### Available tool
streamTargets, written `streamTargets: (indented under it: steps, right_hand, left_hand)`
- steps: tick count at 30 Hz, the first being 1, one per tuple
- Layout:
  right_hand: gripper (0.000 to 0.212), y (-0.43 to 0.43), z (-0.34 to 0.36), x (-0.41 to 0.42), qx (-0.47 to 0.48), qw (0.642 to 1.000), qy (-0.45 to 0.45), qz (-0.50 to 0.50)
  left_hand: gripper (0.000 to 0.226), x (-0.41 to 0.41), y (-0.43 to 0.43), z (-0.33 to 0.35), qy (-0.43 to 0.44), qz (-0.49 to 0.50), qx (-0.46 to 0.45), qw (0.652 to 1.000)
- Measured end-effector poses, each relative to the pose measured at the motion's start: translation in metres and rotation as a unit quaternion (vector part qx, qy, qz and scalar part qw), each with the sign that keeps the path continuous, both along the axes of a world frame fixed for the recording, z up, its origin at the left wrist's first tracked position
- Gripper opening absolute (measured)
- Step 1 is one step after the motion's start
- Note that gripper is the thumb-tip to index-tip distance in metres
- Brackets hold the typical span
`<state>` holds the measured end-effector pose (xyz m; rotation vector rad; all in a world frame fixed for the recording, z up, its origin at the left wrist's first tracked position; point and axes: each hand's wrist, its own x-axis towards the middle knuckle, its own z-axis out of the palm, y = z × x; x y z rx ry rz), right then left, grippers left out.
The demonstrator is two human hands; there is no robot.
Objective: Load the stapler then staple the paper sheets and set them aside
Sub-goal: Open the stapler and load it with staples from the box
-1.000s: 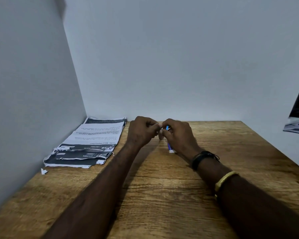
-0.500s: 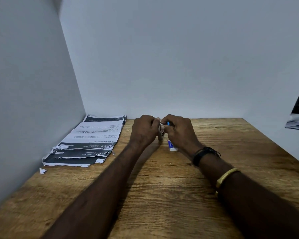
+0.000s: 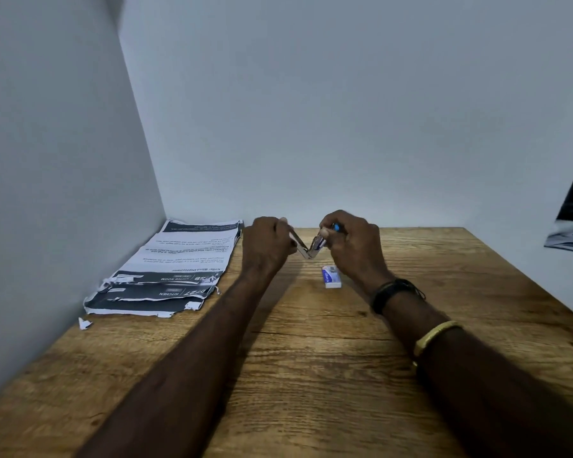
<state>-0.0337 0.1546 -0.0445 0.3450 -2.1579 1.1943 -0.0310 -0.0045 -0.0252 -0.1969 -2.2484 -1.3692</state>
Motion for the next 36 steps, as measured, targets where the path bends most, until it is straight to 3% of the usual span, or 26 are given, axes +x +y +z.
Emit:
streamTargets:
  steps: [3,7,11,14,17,19,21,26,30,33,36]
  right_hand:
    - [0.003,0.004,0.000,-0.003,-0.050,0.998,-0.024,0.008]
    - [0.007,0.008,-0.004,-0.007,-0.165,0.982,-0.078,0.038]
    - [0.007,0.013,-0.009,-0.011,-0.274,0.950,-0.128,0.081]
    - [0.009,0.014,-0.012,-0.015,-0.328,0.926,-0.156,0.104]
    - [0.013,0.017,-0.013,-0.018,-0.340,0.917,-0.182,0.099]
    - [0.015,0.018,-0.014,-0.019,-0.357,0.908,-0.199,0.090]
    - [0.017,0.020,-0.014,-0.019,-0.367,0.902,-0.214,0.078]
    - [0.017,0.022,-0.013,-0.018,-0.375,0.894,-0.236,0.072]
    - [0.021,0.018,-0.013,-0.016,-0.369,0.891,-0.248,0.096]
    - [0.026,0.017,-0.013,-0.013,-0.357,0.891,-0.255,0.118]
    - [0.026,0.016,-0.012,-0.010,-0.360,0.888,-0.257,0.125]
  left_hand:
    - [0.039,-0.003,-0.006,-0.002,-0.038,-0.020,0.101,0.994]
    - [0.013,-0.014,-0.014,-0.011,-0.105,0.006,0.236,0.966]
    - [0.025,-0.025,-0.026,-0.018,-0.165,0.006,0.318,0.934]
    - [0.026,-0.027,-0.027,-0.025,-0.177,0.026,0.240,0.954]
    - [0.021,-0.024,-0.027,-0.027,-0.174,0.070,0.094,0.978]
    - [0.021,-0.018,-0.025,-0.025,-0.169,0.089,-0.016,0.981]
    - [0.018,-0.012,-0.023,-0.024,-0.179,0.068,-0.070,0.979]
    - [0.022,-0.010,-0.016,-0.022,-0.176,0.047,-0.122,0.976]
    - [0.028,-0.013,0.010,-0.010,-0.146,0.013,-0.111,0.983]
    - [0.042,-0.015,0.031,0.002,-0.203,-0.025,-0.100,0.974]
    - [0.040,-0.016,0.043,0.009,-0.252,-0.056,-0.065,0.964]
